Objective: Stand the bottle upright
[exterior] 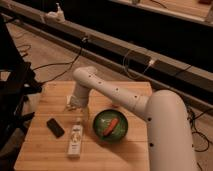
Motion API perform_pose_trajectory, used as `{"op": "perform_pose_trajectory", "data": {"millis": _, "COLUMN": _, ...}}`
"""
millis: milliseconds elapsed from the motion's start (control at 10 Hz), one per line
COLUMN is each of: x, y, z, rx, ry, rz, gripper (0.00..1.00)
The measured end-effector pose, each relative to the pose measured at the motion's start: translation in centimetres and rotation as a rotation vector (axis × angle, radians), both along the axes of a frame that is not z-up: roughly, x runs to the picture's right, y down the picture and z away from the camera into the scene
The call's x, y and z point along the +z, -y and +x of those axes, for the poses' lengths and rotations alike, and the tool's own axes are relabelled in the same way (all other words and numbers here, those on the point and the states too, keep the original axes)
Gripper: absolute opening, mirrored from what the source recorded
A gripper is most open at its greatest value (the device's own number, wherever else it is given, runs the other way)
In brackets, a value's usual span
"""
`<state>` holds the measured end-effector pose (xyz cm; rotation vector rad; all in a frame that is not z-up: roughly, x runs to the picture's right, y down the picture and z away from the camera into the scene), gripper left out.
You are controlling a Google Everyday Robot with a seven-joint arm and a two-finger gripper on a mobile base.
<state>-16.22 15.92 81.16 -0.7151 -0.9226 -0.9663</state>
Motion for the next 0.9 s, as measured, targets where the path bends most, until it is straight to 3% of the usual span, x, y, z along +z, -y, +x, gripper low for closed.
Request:
{"op": "perform_pose_trajectory", "data": {"millis": 700, "x": 3.0, "y": -2.8, "z": 1.6, "rx": 0.007, "ry": -0.051, "rz": -0.085, "gripper": 0.8}}
{"op": "perform_pose_trajectory", "data": {"millis": 900, "x": 3.3, "y": -3.2, "z": 1.7, "rx": 0.009, "ry": -0.054, "rz": -0.101, "gripper": 0.69}}
